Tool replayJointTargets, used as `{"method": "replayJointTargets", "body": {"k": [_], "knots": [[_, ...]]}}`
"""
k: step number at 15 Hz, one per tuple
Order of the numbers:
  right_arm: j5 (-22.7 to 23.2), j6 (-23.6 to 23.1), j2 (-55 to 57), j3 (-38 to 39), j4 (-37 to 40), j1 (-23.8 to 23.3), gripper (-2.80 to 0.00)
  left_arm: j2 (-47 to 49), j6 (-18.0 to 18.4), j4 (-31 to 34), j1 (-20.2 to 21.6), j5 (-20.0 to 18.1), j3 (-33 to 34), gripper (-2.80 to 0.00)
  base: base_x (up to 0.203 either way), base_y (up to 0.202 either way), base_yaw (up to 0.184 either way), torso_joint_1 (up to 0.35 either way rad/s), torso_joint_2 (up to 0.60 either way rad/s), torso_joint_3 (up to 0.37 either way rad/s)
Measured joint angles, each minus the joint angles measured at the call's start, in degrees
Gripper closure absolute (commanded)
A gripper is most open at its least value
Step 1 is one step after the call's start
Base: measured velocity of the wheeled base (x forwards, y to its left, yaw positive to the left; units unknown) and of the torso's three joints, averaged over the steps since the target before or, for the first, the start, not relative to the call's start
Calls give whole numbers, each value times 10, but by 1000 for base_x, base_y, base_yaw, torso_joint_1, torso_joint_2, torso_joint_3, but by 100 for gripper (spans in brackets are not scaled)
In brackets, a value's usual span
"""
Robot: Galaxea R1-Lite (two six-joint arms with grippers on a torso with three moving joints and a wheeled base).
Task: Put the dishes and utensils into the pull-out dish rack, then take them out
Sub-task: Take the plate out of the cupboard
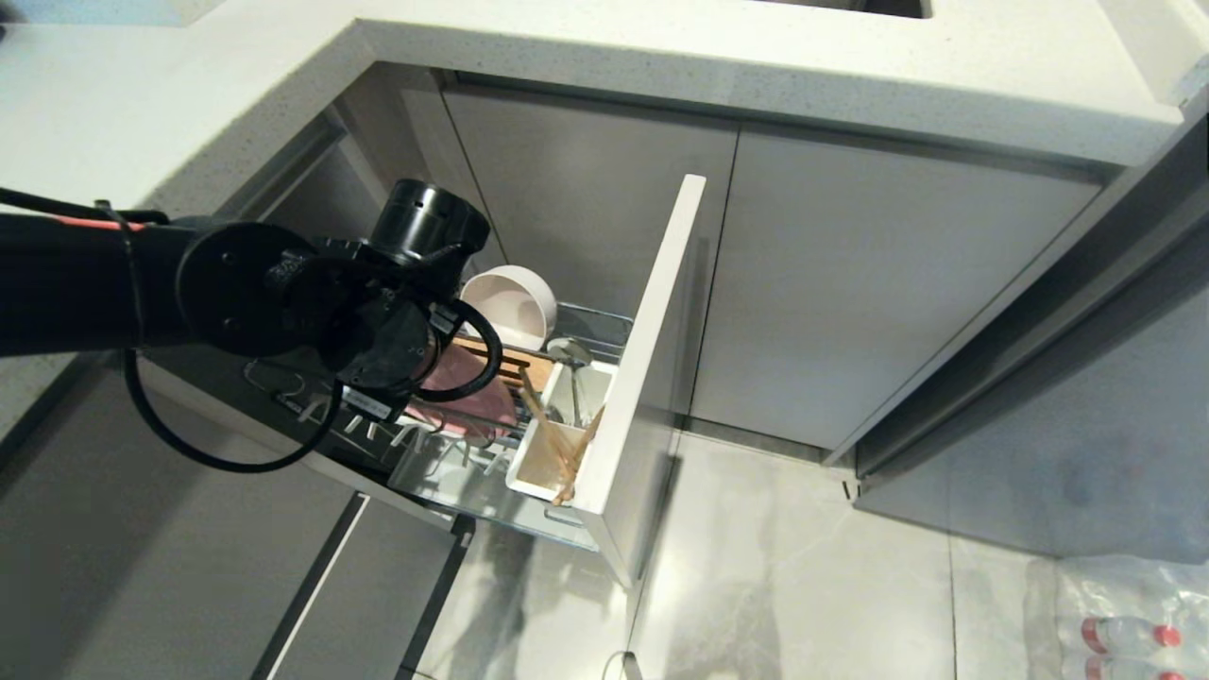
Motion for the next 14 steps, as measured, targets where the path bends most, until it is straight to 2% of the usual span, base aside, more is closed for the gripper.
{"method": "replayJointTargets", "body": {"k": [2, 3, 14], "knots": [[0, 0, 0, 0, 0, 0, 0, 4, 0, 0, 3, 0, -1, -280, 0, 0, 0, 0, 0, 0], [0, 0, 0, 0, 0, 0, 0, 6, 0, 0, 4, 0, -2, 0, 0, 0, 0, 0, 0, 0], [0, 0, 0, 0, 0, 0, 0, 4, -10, -2, 3, 2, -13, 0, 0, 0, 0, 0, 0, 0]]}}
